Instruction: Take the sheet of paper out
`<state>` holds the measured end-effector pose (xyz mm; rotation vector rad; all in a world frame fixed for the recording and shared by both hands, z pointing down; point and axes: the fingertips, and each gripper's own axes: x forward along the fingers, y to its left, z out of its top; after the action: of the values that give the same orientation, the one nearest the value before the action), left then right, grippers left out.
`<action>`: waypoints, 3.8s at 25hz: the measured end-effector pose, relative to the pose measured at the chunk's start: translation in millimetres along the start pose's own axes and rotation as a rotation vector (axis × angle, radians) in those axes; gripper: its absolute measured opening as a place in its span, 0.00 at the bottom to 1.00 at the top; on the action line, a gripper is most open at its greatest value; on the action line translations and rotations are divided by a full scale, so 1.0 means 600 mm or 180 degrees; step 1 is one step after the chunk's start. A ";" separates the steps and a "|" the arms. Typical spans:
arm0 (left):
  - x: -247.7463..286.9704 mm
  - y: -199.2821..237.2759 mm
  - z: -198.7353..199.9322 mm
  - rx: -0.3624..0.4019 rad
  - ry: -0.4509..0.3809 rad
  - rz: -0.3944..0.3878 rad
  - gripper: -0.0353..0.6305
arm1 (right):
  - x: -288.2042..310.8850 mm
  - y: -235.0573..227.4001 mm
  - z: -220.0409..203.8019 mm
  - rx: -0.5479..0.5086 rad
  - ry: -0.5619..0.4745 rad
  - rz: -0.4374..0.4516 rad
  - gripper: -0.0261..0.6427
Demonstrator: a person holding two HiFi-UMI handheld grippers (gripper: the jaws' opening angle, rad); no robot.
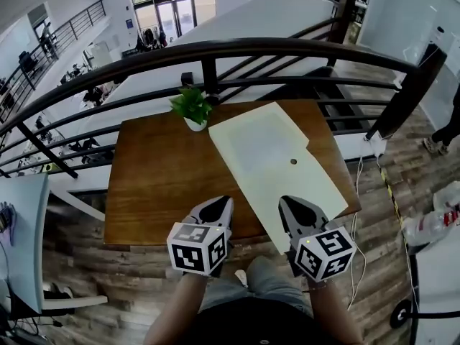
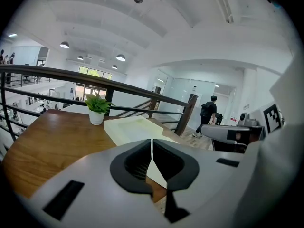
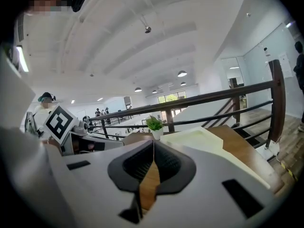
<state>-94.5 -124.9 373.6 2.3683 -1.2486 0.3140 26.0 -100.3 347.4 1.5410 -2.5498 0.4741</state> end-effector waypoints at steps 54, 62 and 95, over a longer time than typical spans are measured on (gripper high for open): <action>0.327 0.064 -0.055 -0.0631 0.0770 0.0166 0.09 | 0.367 -0.279 -0.134 -0.1076 0.1564 0.0610 0.23; 0.327 0.065 -0.061 -0.0687 0.0801 0.0177 0.09 | 0.395 -0.288 -0.170 -0.1499 0.1798 0.0802 0.23; 0.295 0.045 -0.075 -0.0756 0.0836 0.0101 0.09 | 0.361 -0.299 -0.204 -0.1772 0.1932 0.0604 0.08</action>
<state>-16.3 -244.8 490.2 2.0344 -1.1324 0.4449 74.8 -319.8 556.2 0.8097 -2.0978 0.1776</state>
